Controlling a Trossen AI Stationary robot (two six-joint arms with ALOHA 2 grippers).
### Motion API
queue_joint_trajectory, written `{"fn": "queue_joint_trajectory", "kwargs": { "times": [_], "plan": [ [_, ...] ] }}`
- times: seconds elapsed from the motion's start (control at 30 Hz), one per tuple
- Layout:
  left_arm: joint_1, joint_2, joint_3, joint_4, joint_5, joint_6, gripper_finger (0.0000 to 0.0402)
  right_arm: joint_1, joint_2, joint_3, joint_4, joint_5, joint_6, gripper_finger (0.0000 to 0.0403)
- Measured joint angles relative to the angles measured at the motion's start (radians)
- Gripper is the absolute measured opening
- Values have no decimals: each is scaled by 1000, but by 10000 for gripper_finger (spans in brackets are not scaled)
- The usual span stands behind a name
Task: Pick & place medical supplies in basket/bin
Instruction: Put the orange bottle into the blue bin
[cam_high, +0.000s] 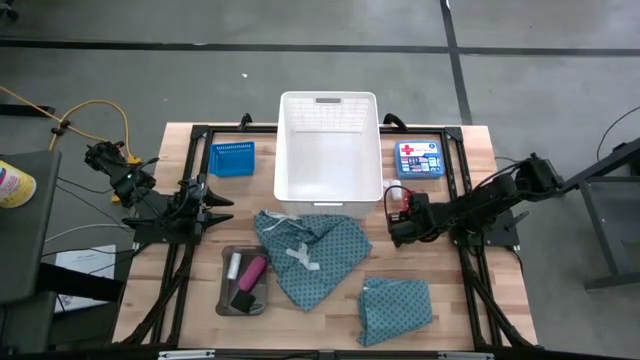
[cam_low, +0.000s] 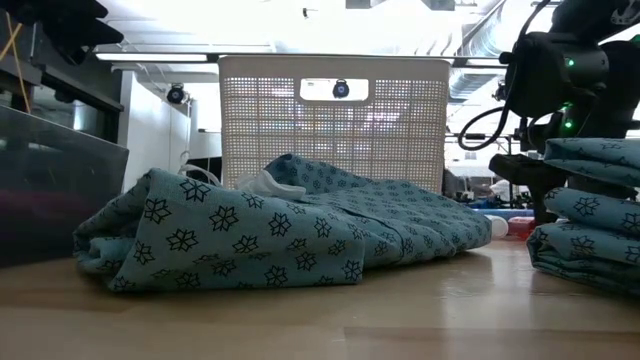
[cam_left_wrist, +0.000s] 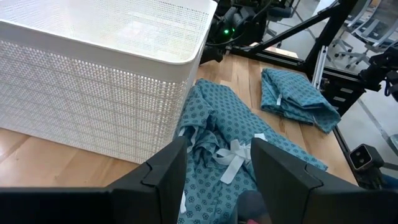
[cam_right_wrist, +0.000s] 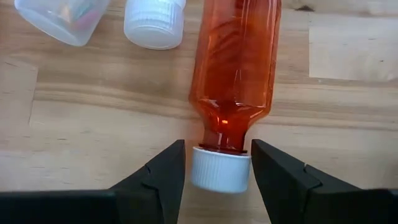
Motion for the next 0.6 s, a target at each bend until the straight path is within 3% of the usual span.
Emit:
{"fn": "queue_joint_trajectory", "kwargs": {
  "times": [0.3, 0.6],
  "plan": [
    [0, 0, 0, 0, 0, 0, 173, 0, 0, 1, -3, 3, 1, 113],
    [0, 0, 0, 0, 0, 0, 173, 17, -11, 1, -30, 25, 6, 126]
  ]
}}
